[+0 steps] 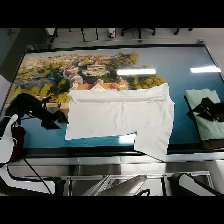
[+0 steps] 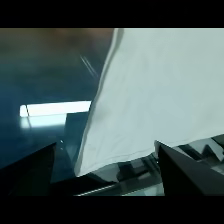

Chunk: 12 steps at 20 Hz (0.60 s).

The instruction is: Fold the shirts.

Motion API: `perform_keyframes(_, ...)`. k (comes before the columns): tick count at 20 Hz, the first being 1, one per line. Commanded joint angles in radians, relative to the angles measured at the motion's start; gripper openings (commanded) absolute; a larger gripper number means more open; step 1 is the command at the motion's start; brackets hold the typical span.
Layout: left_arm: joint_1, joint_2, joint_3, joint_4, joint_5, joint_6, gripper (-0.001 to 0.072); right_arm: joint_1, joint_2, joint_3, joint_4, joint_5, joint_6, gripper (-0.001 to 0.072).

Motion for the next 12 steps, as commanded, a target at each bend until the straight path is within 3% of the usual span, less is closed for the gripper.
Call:
perform_keyframes(1,0.029,0.02,-0.166,-0.095,-0.073,0.101,0.0713,-0.1,0.054,-0.203,0.077,-0.013,-0.055,0.0385)
perform_keyframes(3,0.017,0.019,-0.187,-0.097,-0.091,0.113,0.0713,-0.094,0.052,-0.289,0.078,-0.003,-0.076,0.0399)
perform_keyframes(5,-0.002,0.019,-0.188,-0.115,-0.115,0.12,0.0712,-0.08,0.052,-0.378,0.078,0.05,-0.08,0.0517)
perform_keyframes(6,-0.014,0.019,-0.188,-0.132,-0.13,0.127,0.0654,-0.076,0.052,-0.417,0.078,0.083,-0.084,0.0517)
perform_keyframes(9,-0.056,0.019,-0.186,-0.145,-0.182,0.142,0.0065,-0.053,0.045,-0.511,0.087,0.168,-0.109,0.0516)
perform_keyframes(10,-0.063,0.019,-0.186,-0.145,-0.193,0.142,0.0023,-0.042,0.032,-0.528,0.09,0.188,-0.125,0.0516)
perform_keyframes(12,-0.063,0.02,-0.186,-0.145,-0.198,0.142,0.0023,-0.015,-0.008,-0.536,0.096,0.214,-0.144,0.0514)
